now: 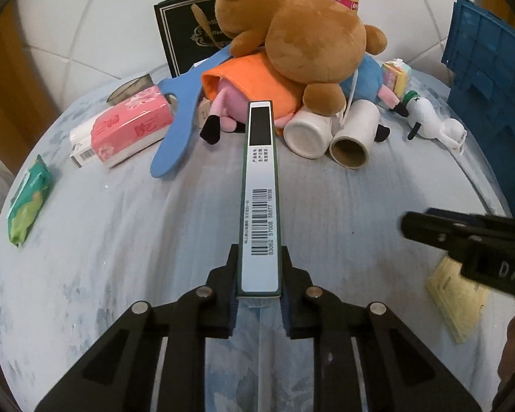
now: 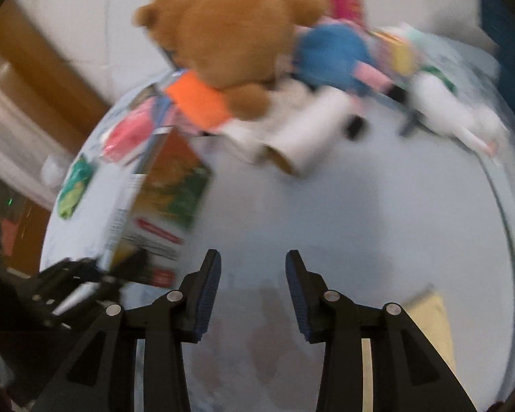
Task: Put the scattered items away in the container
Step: 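Grasp the white lint roller with the right tool while the left holds the box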
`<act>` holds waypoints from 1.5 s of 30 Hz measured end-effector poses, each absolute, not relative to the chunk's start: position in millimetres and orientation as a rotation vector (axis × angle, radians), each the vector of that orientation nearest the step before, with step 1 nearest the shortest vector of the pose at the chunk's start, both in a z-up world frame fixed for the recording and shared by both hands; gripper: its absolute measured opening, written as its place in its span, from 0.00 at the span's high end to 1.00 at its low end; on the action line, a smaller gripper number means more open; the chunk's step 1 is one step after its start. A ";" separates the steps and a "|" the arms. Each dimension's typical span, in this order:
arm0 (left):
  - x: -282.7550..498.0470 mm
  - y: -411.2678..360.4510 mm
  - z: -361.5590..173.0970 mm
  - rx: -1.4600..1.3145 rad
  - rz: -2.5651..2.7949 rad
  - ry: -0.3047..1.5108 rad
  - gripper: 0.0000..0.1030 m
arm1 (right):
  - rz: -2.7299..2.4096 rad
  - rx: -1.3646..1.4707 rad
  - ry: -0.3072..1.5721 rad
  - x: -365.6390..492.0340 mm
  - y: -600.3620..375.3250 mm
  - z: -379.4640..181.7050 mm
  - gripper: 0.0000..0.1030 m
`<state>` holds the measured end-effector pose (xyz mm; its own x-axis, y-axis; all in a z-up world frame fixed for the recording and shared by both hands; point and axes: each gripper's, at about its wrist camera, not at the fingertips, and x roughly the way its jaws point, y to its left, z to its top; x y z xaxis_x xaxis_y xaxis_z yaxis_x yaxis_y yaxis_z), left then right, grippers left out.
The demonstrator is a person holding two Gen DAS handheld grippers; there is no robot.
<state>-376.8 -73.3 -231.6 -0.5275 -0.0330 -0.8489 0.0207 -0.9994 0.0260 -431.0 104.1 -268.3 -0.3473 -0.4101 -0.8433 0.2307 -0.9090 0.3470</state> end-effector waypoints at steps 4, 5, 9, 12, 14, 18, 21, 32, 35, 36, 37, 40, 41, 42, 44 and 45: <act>-370.8 -80.8 -213.5 1.455 -2.724 0.001 0.82 | -2.329 1.515 -0.277 -430.9 126.5 -263.9 0.62; -370.9 -83.6 -208.4 1.439 -2.726 0.014 0.82 | -2.338 1.508 -0.283 -432.3 128.9 -260.2 0.62; -376.3 -99.9 -186.1 1.355 -2.725 0.042 0.82 | -2.367 1.474 -0.302 -445.7 129.3 -246.7 0.62; -388.0 -114.3 -178.5 1.316 -2.717 0.056 0.82 | -2.377 1.476 -0.309 -467.2 120.6 -243.7 0.62; -396.8 -121.1 -181.6 1.329 -2.713 0.065 0.82 | -2.379 1.485 -0.311 -482.6 112.3 -245.7 0.62; -417.4 -129.1 -201.9 1.397 -2.694 0.082 0.81 | -2.388 1.530 -0.328 -518.0 94.5 -260.3 0.57; -430.0 -131.1 -214.6 1.436 -2.684 0.083 0.81 | -2.394 1.580 -0.324 -539.8 83.7 -274.7 0.48; -438.5 -117.9 -239.1 1.527 -2.663 0.067 0.81 | -2.354 1.658 -0.138 -532.1 80.0 -276.4 0.52; -422.9 -112.3 -238.4 1.558 -2.661 0.062 0.81 | -2.321 1.680 -0.069 -506.1 83.6 -272.5 0.53; -416.9 -110.1 -238.2 1.569 -2.660 0.057 0.81 | -2.308 1.690 -0.049 -497.9 84.7 -271.3 0.53; -411.3 -107.9 -238.0 1.581 -2.659 0.051 0.81 | -2.294 1.700 -0.029 -489.8 85.8 -270.2 0.53; -405.7 -104.4 -235.4 1.603 -2.653 0.045 0.81 | -2.276 1.720 0.001 -471.1 90.6 -265.3 0.53; -408.1 -103.9 -233.8 1.604 -2.650 0.042 0.80 | -2.288 1.717 -0.001 -469.0 93.2 -263.2 0.49; -410.5 -103.3 -232.2 1.605 -2.648 0.039 0.80 | -2.298 1.710 -0.009 -469.1 96.0 -262.1 0.41; -416.1 -102.0 -229.4 1.608 -2.642 0.032 0.70 | -2.316 1.704 -0.031 -472.5 101.0 -262.8 0.35; -422.9 -100.3 -230.7 1.611 -2.638 0.019 0.62 | -2.324 1.703 -0.044 -475.1 103.3 -264.0 0.35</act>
